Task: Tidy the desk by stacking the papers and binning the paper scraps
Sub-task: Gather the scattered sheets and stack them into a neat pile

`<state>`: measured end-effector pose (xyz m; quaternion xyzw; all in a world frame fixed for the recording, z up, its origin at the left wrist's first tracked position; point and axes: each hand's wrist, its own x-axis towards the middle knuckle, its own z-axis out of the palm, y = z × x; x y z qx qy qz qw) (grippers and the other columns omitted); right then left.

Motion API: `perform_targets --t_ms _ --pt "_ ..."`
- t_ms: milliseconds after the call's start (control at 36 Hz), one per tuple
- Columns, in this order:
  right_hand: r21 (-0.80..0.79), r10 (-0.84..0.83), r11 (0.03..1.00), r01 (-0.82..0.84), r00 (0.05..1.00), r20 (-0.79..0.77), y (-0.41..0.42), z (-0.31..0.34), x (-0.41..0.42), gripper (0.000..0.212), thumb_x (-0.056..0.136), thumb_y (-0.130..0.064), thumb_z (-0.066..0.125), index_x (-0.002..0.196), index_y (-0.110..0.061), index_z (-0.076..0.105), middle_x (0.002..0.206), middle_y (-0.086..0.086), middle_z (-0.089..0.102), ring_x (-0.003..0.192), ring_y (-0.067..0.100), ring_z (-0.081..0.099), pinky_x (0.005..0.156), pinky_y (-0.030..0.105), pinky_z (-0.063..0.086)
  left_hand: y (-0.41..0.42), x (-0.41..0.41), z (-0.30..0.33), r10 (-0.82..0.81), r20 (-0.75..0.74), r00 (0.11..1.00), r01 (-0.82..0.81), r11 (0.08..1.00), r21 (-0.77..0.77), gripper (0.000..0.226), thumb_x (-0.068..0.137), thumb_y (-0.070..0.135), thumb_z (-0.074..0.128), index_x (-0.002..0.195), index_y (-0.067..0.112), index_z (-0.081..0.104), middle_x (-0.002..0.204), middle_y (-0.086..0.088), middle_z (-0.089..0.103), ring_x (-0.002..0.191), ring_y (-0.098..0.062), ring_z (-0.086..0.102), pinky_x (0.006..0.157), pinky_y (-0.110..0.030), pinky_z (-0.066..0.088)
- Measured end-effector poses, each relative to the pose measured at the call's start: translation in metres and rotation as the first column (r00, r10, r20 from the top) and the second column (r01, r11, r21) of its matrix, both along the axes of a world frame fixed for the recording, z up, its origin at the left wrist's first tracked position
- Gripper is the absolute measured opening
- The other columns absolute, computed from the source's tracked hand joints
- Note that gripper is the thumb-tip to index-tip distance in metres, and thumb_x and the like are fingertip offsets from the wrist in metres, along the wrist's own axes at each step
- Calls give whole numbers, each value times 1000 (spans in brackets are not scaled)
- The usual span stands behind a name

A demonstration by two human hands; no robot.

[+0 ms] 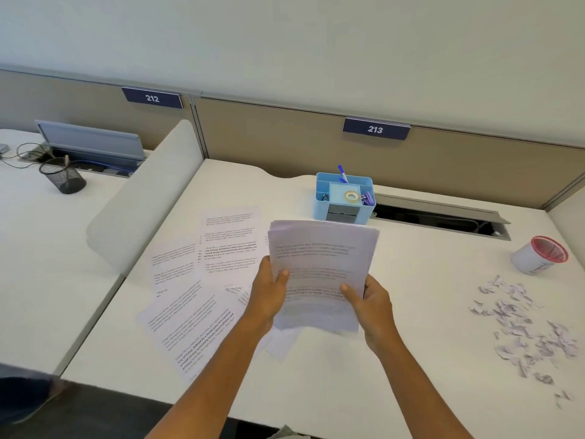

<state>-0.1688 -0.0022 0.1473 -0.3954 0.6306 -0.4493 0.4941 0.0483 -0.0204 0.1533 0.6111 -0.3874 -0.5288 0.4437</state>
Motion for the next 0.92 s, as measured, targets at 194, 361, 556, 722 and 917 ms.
perform_targets --t_ms 194,361,556,722,917 --pt "-30 -90 995 91 995 42 9 -13 1 33 99 -16 74 128 -29 67 117 -11 77 111 11 71 94 33 59 10 -12 -6 -32 22 999 33 996 -82 38 108 18 59 131 45 46 129 13 64 122 -10 61 91 -28 55" --pt "32 -93 995 91 995 44 19 -26 8 29 100 -17 72 125 -31 66 116 -10 76 113 13 69 92 31 56 21 -17 -20 -32 36 999 33 999 -23 50 107 14 59 141 45 39 134 10 60 124 -8 56 96 -25 50" --pt "8 -61 998 61 997 37 13 -23 10 25 102 -19 69 125 -29 66 116 -11 77 108 8 72 86 26 57 18 -16 -18 -21 65 998 23 999 -29 39 110 14 54 137 41 44 127 15 61 117 -3 58 82 -17 50" --pt "33 -27 999 26 1000 12 10 -30 11 24 103 -22 68 126 -30 68 116 -9 78 109 13 73 91 35 61 19 -12 -20 -29 83 996 30 1000 -7 36 110 17 53 135 41 43 124 15 61 115 -6 60 77 -19 54" --pt "39 67 997 -65 997 -28 2 -23 13 24 101 -18 71 123 -26 71 112 -10 80 100 10 77 84 31 63 15 3 -22 43 176 983 -46 999 11 28 108 16 56 133 27 49 128 7 64 113 -14 65 78 -19 55"
